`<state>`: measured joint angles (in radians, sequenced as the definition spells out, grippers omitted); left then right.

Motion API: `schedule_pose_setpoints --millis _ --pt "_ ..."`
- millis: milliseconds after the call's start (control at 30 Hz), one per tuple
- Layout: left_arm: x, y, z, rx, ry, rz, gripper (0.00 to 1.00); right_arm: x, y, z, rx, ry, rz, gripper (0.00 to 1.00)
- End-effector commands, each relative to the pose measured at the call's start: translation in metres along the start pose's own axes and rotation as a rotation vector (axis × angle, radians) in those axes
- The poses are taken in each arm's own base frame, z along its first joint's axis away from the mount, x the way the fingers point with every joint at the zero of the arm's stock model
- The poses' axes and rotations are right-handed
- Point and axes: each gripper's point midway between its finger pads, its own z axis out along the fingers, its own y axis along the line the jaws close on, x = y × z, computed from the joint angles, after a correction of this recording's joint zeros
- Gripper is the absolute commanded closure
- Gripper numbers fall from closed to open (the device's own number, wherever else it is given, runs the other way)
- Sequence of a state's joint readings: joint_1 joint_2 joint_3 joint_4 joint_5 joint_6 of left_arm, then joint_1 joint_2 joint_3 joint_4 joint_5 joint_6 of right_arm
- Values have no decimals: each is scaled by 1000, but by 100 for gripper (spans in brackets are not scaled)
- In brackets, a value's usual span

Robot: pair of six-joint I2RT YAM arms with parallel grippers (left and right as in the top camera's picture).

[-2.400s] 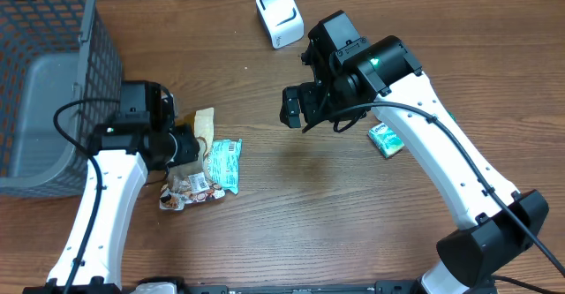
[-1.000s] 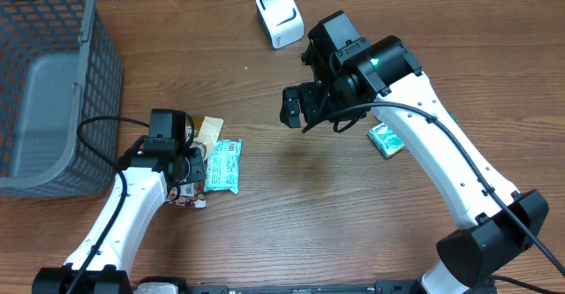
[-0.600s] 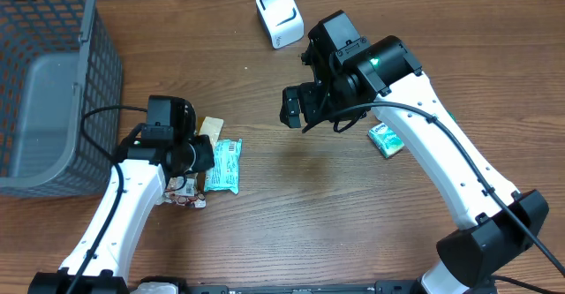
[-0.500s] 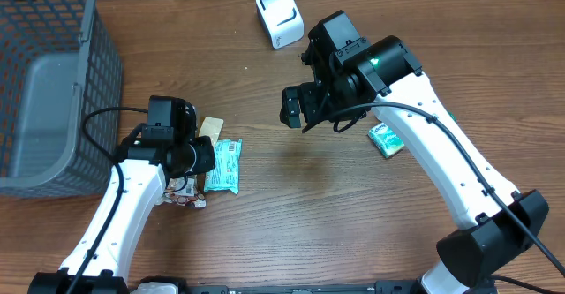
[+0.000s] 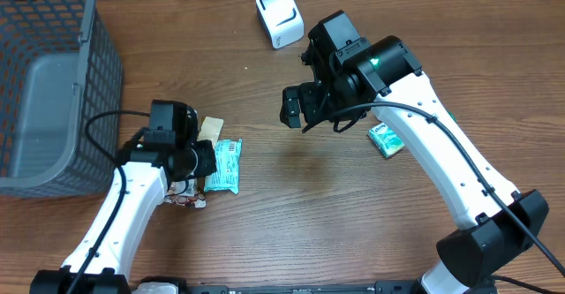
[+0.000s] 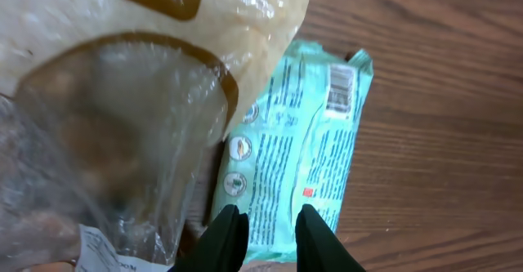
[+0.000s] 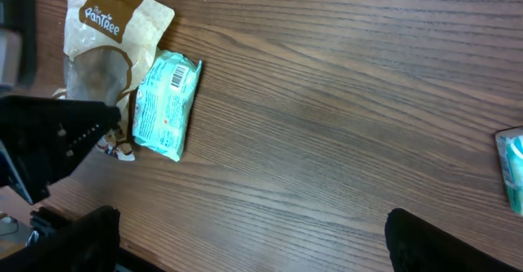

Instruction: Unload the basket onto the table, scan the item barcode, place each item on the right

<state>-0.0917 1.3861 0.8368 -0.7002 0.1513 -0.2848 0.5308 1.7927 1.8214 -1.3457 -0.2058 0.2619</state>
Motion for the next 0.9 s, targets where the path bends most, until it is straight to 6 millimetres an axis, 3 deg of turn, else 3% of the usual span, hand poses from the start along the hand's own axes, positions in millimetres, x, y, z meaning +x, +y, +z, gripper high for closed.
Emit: schedule_pose_setpoints --millis 0,333,500,733,867 --pt "6 3 9 -20 24 22 81 -4 2 -7 -8 -24 -4 0" --pt "11 19 51 -106 103 28 77 -4 2 -7 -8 -24 -4 0" --pt "11 15 51 -87 112 42 76 -4 2 -7 -8 -24 -4 0" --pt "22 -40 48 175 158 136 76 -4 2 -7 -8 -24 -4 0" --pt "22 -64 50 219 137 176 75 -4 2 -7 -8 -24 -4 0"
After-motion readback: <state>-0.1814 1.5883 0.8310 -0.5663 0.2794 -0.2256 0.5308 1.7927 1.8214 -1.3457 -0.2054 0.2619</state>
